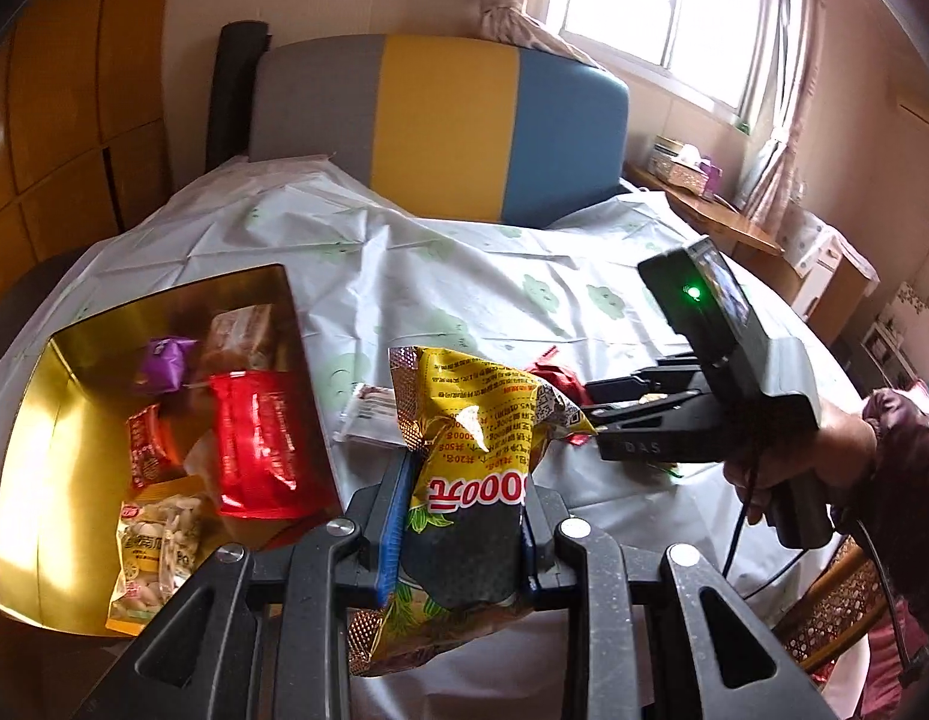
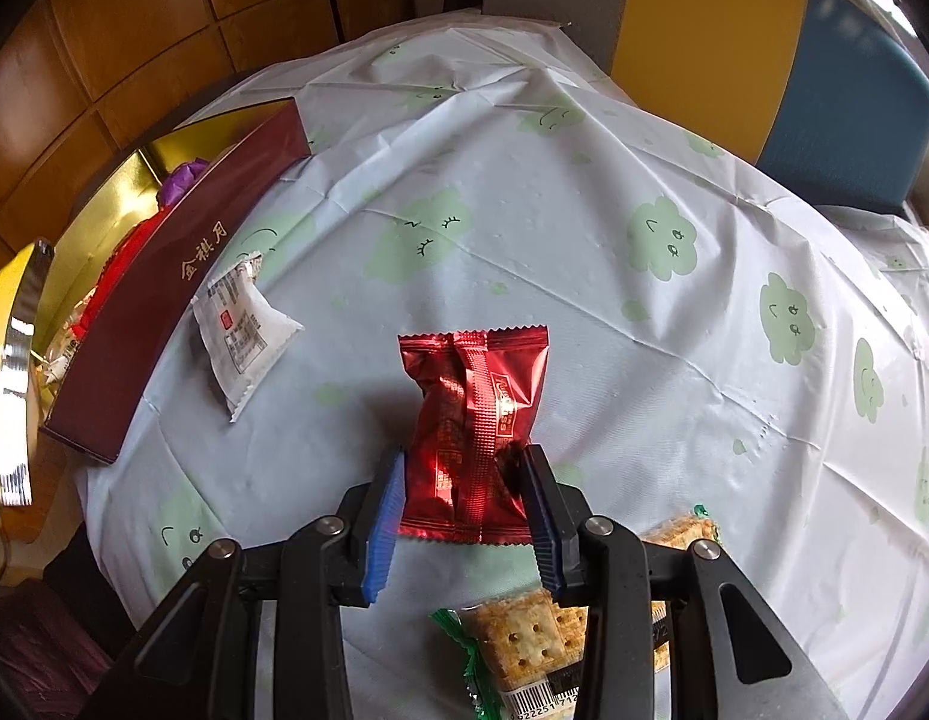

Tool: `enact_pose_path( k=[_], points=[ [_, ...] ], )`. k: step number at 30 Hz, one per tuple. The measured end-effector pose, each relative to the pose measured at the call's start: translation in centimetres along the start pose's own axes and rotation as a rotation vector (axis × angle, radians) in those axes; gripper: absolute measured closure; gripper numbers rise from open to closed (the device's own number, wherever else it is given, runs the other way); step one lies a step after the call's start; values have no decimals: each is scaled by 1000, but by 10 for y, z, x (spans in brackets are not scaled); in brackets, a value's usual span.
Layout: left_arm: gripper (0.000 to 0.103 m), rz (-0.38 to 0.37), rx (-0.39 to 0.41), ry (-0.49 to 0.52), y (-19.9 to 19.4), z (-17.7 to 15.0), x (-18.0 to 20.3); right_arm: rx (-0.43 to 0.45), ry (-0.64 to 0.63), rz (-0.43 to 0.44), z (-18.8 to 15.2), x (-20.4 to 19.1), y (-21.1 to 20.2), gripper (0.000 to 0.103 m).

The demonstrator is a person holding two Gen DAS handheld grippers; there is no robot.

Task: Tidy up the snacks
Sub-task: 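Carry yellow pack to the gold tin with left while right grasps red foil pack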

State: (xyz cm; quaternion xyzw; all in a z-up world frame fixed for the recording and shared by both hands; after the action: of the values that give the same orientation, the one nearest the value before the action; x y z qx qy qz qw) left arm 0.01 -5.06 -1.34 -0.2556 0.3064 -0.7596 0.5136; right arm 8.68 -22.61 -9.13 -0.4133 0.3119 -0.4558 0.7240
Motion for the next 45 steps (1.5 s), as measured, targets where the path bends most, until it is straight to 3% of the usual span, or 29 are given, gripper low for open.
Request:
enact_pose_path(
  k=[8,16,28,35,36,39,45],
  points=[
    [73,14,-11,-21,3,-1,-6,0,-36,-49,-2,-6,2,61],
    [73,27,-15,-19,4,-2,-4,-13,19,-44,-2,2,3,51],
    [73,36,-20,-39,5,-4,-10,2,217,121,3,22,2,31],
    [73,40,-18,-47,3,-5,-16,33,235,80,3,24,0,31],
    [73,38,-16,-53,2,-4,-18,47,216,63,4,20,-2,34],
    [73,48,-7,-73,-2,-1,-26,58,161,39,6,11,0,53],
    [73,86,5,-169,-13,2,-64,48,59,-25,4,-4,4,59]
  ],
)
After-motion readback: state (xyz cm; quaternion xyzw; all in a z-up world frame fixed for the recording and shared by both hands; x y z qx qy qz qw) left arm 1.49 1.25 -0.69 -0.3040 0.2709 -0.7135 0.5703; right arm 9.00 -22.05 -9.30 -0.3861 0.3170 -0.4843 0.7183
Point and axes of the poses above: each gripper's, at about its wrist camera, not at the fingertips, and y roughly the way its jaws point, x to its right, z to its top, the point moved 1 cm from there along y, roughly the way its jaws point, and after that the axes turned 1 degree about z, right-handed, at the moved point
